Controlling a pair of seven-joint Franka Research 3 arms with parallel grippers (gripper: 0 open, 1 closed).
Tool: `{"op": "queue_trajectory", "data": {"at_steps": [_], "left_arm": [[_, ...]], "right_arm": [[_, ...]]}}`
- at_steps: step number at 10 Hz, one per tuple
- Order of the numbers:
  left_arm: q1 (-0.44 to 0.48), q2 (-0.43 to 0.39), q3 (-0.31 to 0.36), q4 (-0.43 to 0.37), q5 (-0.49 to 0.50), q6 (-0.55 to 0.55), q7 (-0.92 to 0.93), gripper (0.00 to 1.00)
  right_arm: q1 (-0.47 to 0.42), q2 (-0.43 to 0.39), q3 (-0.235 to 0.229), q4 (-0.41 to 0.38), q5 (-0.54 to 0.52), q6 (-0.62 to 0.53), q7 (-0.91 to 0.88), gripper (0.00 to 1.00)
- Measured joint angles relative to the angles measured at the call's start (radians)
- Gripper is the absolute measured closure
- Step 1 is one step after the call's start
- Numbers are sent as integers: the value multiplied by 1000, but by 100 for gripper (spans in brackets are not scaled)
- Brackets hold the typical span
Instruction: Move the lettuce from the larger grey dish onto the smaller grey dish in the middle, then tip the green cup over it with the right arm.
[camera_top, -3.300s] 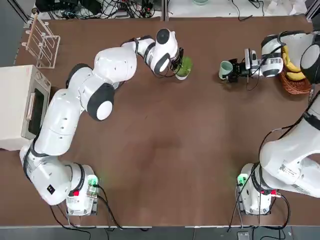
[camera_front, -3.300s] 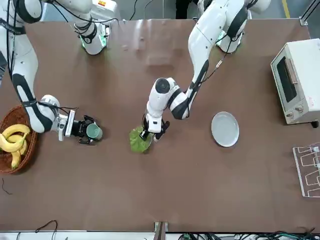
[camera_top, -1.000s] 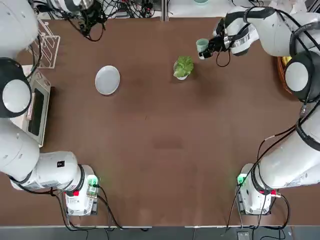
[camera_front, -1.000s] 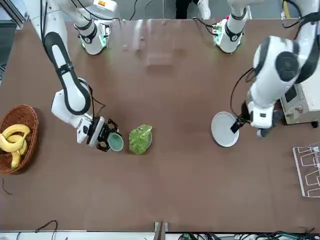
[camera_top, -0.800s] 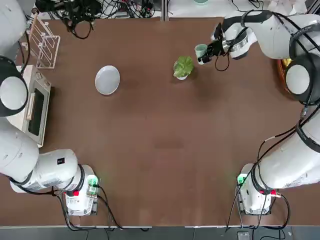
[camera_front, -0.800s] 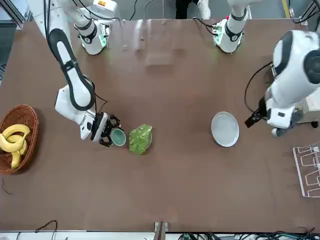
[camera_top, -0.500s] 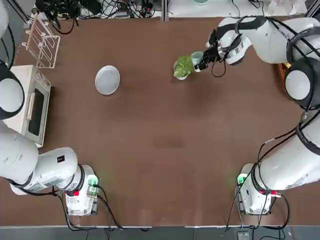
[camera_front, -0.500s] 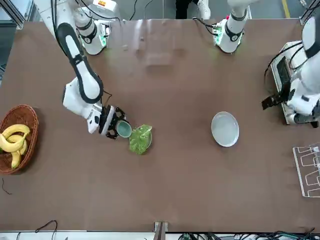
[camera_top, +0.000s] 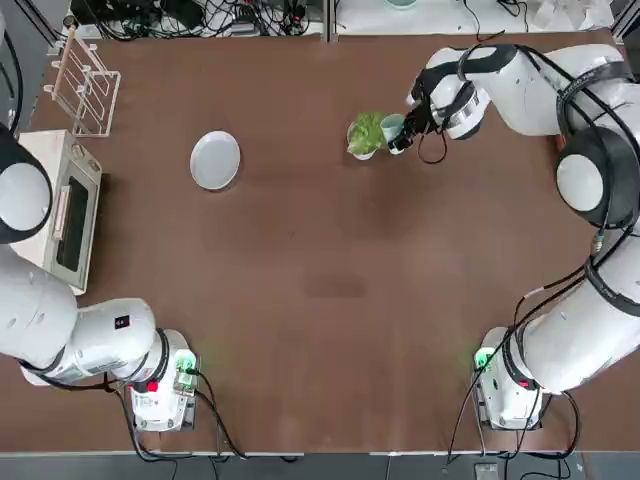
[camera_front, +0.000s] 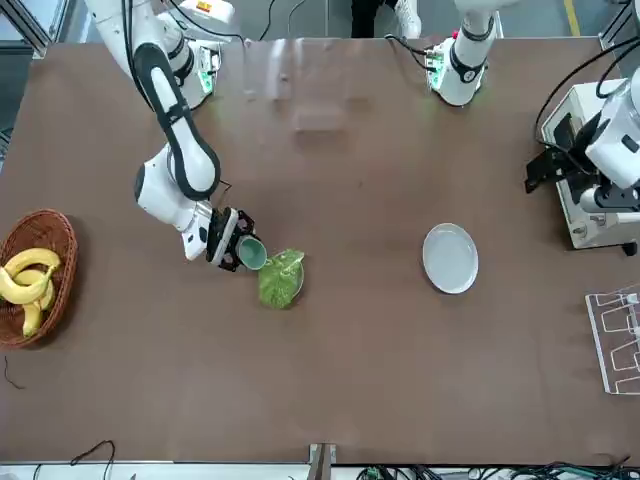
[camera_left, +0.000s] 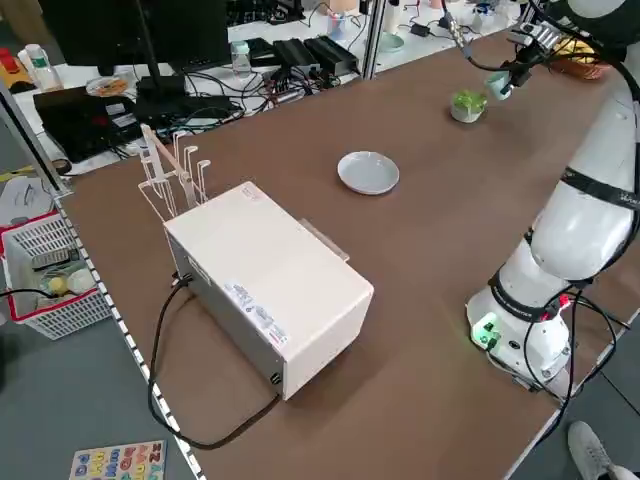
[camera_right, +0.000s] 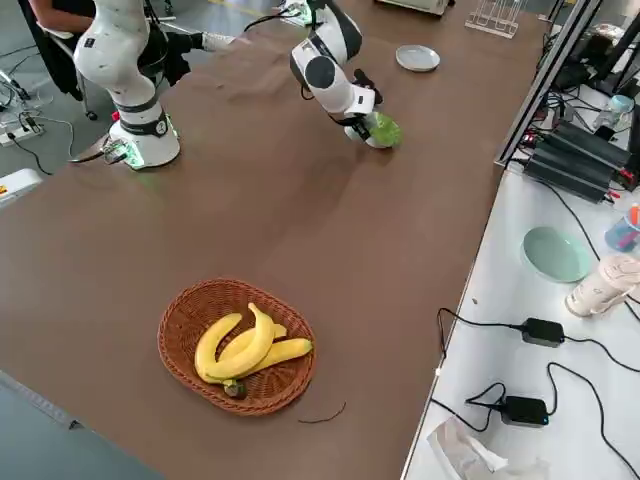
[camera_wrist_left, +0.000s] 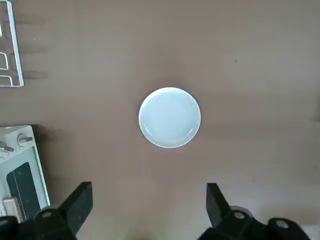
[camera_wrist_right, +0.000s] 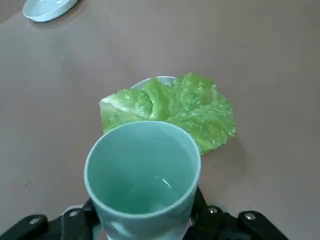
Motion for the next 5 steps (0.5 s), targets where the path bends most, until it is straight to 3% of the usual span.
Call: {"op": "queue_trajectory", "data": {"at_steps": [5], "left_arm": [[9,20,27,0,0,-1,0,0]], "right_arm": [[36,-24,-33,29,-74,2,250,32]]}}
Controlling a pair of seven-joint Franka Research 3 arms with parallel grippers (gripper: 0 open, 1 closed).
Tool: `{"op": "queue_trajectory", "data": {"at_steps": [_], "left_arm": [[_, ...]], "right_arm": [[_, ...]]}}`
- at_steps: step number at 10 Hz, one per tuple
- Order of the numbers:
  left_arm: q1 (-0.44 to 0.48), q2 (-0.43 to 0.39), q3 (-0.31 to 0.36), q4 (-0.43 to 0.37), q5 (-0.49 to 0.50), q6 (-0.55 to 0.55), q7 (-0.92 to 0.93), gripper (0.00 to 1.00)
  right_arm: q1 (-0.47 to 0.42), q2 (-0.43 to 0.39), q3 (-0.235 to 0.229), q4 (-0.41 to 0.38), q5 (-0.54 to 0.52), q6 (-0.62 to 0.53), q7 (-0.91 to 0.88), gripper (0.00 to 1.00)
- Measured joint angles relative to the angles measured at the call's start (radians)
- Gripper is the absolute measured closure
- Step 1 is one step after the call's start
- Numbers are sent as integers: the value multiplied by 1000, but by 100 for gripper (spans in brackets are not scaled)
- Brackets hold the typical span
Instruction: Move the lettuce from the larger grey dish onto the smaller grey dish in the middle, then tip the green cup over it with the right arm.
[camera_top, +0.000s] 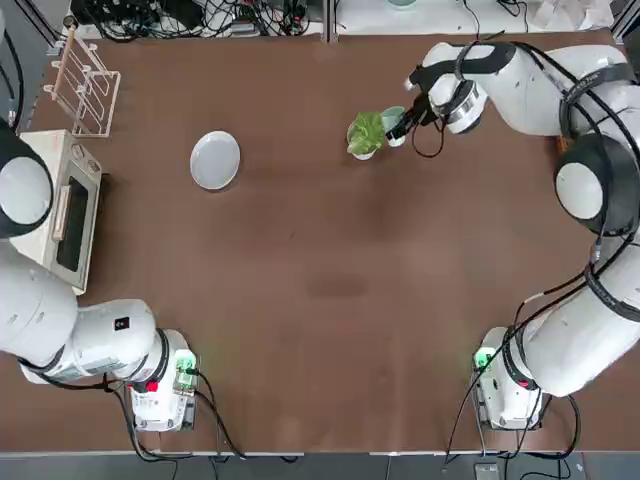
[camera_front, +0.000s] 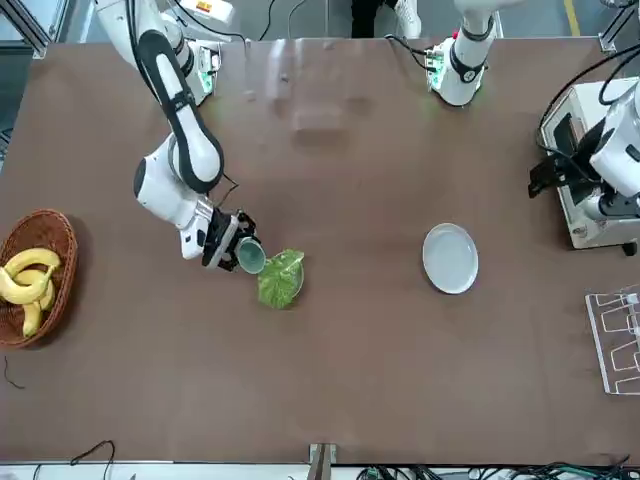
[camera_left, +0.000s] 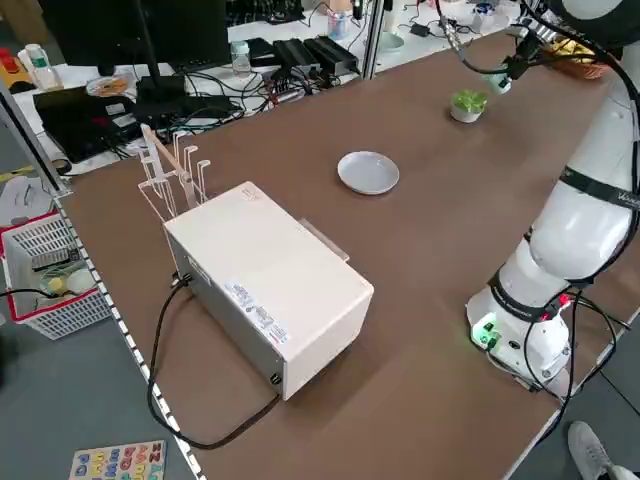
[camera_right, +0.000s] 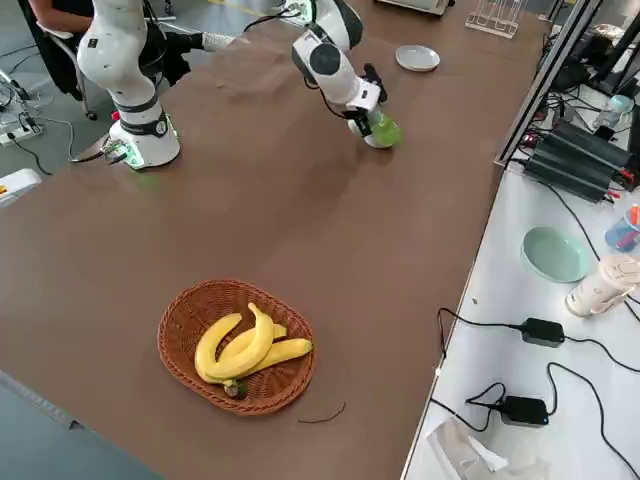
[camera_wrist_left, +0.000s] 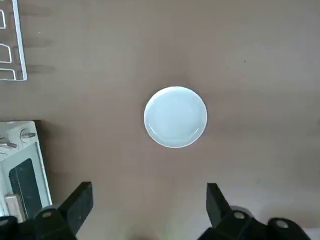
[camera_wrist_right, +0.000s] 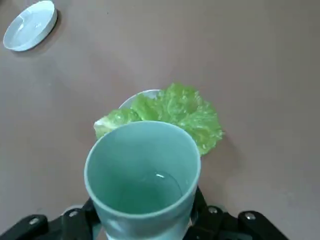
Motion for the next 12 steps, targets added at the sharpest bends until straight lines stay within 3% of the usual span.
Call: {"op": "queue_trajectory", "data": {"at_steps": [2,5,8,12], "left_arm": [[0,12,1,0,0,-1,0,0],[0,34,1,0,0,-1,0,0],[0,42,1,0,0,-1,0,0],[-1,45,1,0,0,-1,-2,0]], "right_arm": [[0,0,-1,33,-29,-17,36,32],[2,-3,-2,101,-179,-105,272,32],[9,-3,-26,105,-243,-146,412,32],[158,5,-205,114,-266,-224,526,32]]}}
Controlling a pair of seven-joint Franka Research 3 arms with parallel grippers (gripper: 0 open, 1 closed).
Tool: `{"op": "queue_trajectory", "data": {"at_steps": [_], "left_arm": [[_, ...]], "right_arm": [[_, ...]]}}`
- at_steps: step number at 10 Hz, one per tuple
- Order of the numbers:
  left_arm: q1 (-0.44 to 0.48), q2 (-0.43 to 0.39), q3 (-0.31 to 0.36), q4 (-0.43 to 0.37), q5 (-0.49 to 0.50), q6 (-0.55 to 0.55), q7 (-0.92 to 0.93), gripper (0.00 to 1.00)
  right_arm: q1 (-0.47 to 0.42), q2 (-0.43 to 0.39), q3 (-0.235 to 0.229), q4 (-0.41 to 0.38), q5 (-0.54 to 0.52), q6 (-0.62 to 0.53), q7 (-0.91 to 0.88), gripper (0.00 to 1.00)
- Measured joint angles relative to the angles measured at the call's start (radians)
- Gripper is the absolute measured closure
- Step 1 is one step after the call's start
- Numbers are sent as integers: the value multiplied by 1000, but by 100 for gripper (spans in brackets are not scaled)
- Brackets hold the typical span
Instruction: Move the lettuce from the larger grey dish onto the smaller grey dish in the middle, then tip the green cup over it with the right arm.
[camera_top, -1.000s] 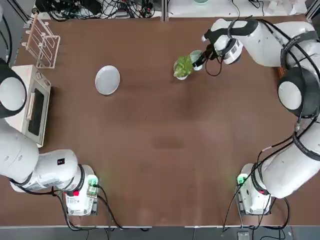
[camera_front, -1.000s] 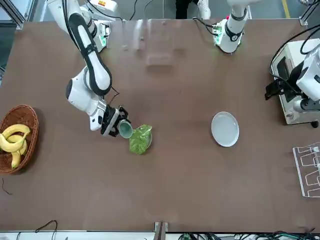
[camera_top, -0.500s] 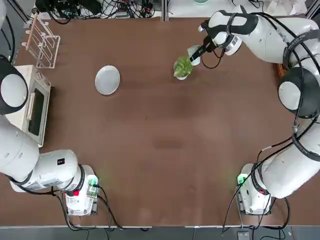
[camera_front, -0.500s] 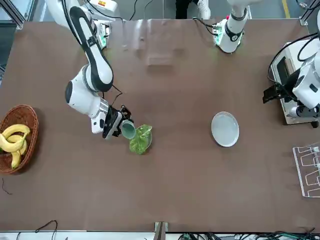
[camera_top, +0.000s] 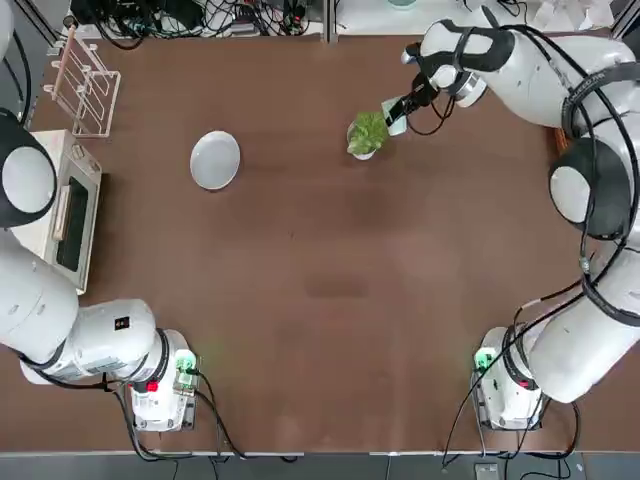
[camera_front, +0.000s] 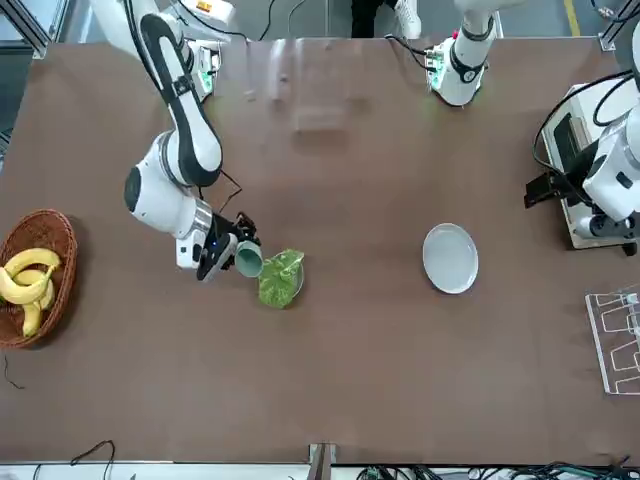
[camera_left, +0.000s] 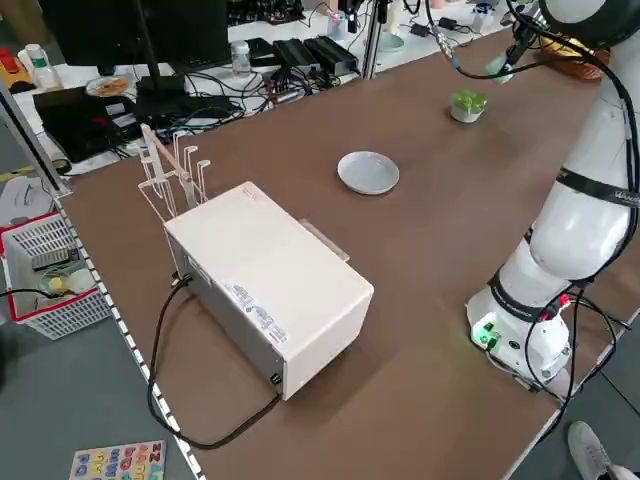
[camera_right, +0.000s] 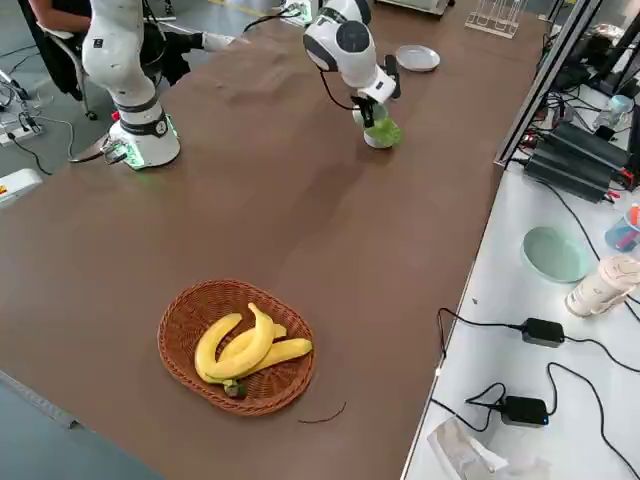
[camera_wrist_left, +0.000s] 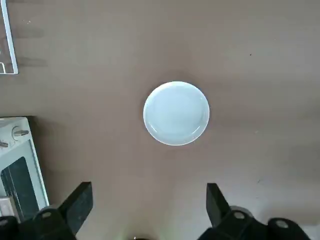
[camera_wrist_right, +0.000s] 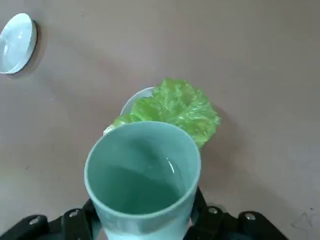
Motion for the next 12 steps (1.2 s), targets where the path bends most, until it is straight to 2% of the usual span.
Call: {"op": "queue_trajectory", "data": {"at_steps": [2,7,12], "left_arm": [[0,4,0,0,0,-2,0,0],[27,17,1,0,-6,-6,1,0],[27,23,1,0,-6,-6,1,0]], "right_arm": [[41,33,-35,36,-23,-34,66,32],[63,124,-57,143,-69,-149,247,32],[78,168,-85,231,-70,-280,402,32]]}}
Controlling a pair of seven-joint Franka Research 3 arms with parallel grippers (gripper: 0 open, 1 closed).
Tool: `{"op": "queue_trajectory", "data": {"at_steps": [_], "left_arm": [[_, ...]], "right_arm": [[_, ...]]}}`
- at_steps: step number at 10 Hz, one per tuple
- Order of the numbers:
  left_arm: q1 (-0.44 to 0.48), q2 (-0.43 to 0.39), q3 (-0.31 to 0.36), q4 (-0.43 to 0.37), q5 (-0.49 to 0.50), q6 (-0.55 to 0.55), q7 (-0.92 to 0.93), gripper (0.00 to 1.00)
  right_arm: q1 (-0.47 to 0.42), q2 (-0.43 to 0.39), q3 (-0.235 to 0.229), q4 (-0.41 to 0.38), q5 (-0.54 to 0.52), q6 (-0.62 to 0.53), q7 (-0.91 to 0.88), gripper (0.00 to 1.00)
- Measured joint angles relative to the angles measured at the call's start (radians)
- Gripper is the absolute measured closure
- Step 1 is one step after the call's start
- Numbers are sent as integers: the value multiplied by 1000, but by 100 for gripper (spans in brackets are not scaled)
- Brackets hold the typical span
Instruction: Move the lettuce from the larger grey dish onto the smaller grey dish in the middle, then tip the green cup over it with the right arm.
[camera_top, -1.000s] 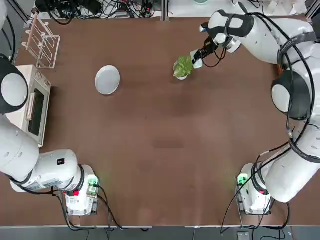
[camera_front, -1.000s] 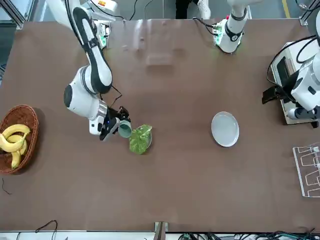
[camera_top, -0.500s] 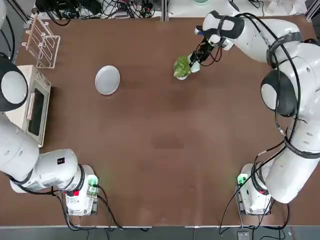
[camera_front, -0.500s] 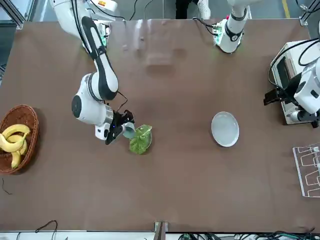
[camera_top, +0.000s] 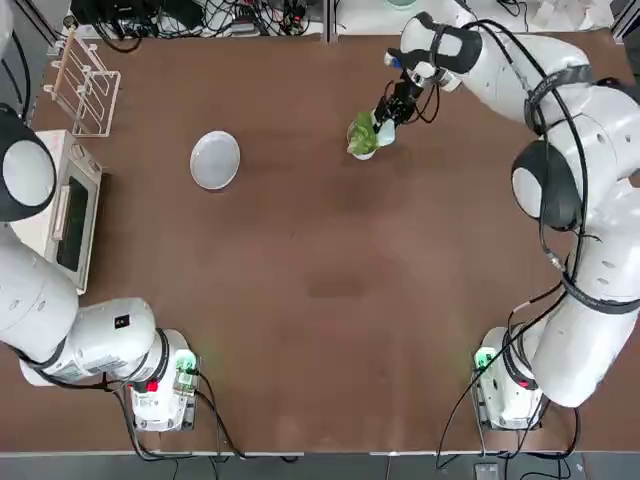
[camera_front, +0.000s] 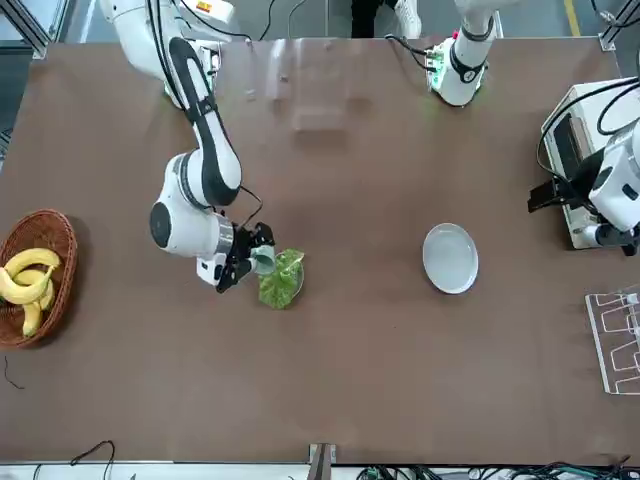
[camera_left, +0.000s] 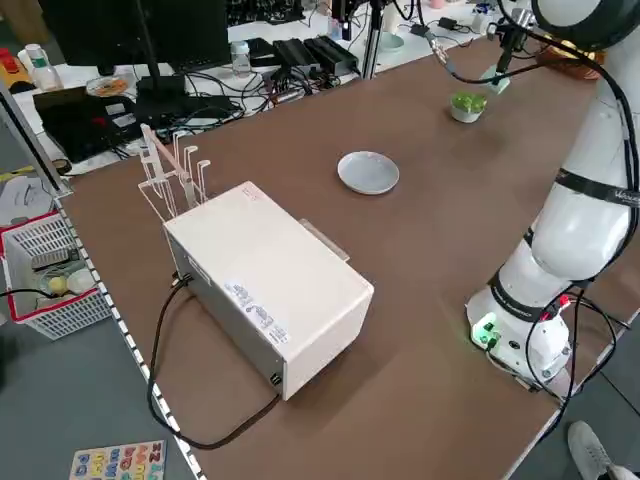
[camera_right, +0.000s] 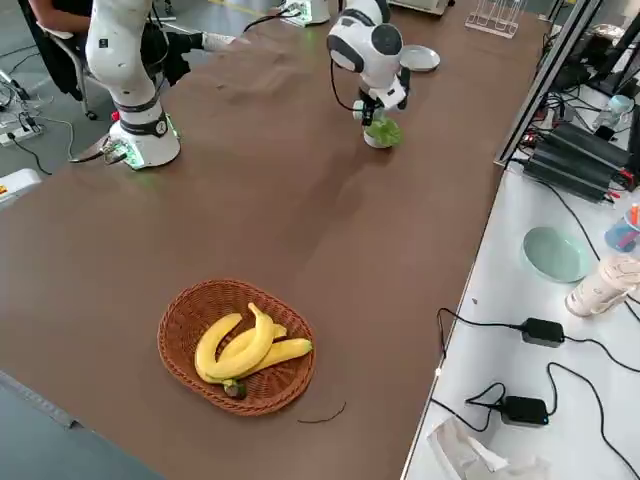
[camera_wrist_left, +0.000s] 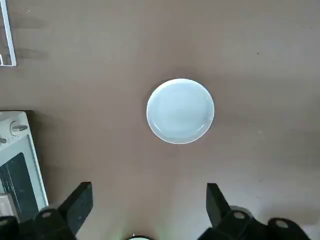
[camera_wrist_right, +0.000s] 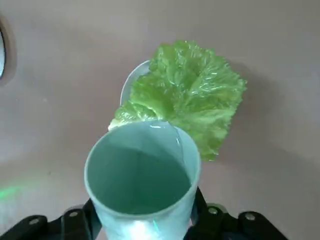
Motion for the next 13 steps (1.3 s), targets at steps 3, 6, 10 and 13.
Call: {"op": "queue_trajectory", "data": {"at_steps": [3,6,10,13], "left_arm": [[0,3,0,0,0,0,0,0],[0,7,0,0,0,0,0,0],[0,8,0,0,0,0,0,0],[0,8,0,0,0,0,0,0]], "right_arm": [[0,24,-15,38,0,-43,38,32],[2,46,-15,66,0,-77,132,32],[4,71,-14,99,0,-94,182,32],[6,77,-14,107,0,-98,231,32]]}}
